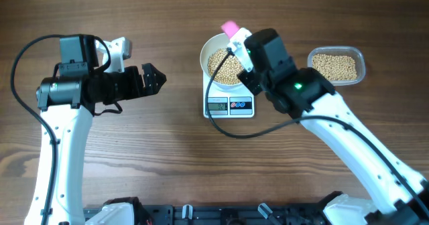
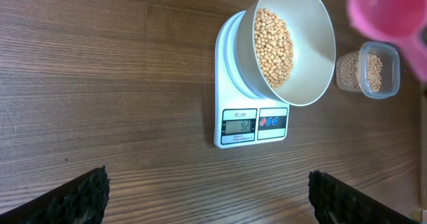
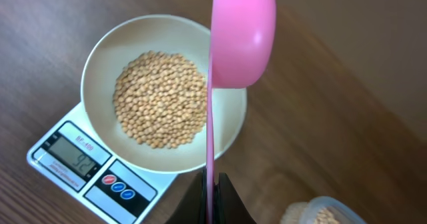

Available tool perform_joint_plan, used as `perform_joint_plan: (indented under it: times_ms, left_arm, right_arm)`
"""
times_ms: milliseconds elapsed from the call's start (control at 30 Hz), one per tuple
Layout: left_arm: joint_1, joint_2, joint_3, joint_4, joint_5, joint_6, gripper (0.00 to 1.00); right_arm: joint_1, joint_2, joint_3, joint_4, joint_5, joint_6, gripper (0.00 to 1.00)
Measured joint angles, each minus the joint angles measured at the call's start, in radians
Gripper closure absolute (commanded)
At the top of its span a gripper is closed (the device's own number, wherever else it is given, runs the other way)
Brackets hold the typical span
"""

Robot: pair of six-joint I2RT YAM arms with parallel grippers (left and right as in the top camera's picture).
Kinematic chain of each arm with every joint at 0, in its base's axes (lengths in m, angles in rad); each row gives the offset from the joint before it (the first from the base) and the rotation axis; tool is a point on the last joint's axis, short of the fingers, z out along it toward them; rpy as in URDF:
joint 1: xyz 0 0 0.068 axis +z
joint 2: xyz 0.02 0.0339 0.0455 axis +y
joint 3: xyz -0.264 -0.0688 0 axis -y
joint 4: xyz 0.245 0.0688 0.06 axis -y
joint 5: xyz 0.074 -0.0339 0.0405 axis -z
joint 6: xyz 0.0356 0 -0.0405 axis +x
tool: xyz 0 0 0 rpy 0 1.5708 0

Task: Scoop item into bowl and weigh 150g on scale
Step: 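Tilt the scoop with the right gripper to pour soybeans into bowl, then move the empty scoop with the right gripper back over the tub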

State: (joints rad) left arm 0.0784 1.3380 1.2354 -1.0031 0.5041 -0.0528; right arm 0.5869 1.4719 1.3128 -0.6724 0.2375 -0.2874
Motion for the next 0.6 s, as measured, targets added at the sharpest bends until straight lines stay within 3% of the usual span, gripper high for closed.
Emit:
perform_joint_plan:
  times_ms: [133,300,500,600]
  left_arm:
    - [0.0,0.0,0.0,0.0,0.0,0.0,0.0]
    - [0.0,0.0,0.0,0.0,0.0,0.0,0.0]
    - [0.0,0.0,0.0,0.0,0.0,0.0,0.0]
    - [0.0,0.0,0.0,0.0,0.0,0.0,0.0]
  right_arm:
    - [-0.063,-0.027,0.001,-0.069,-0.071,0.106,0.96]
    - [-0.274,-0.037,0.001,-0.139,-0.268,0.177,0.96]
    - [-0.677,-0.044,0.001,-0.158,-0.607,0.195,0.96]
    - [-0.797,-0.044,0.001,-0.177,-0.605,0.198,0.96]
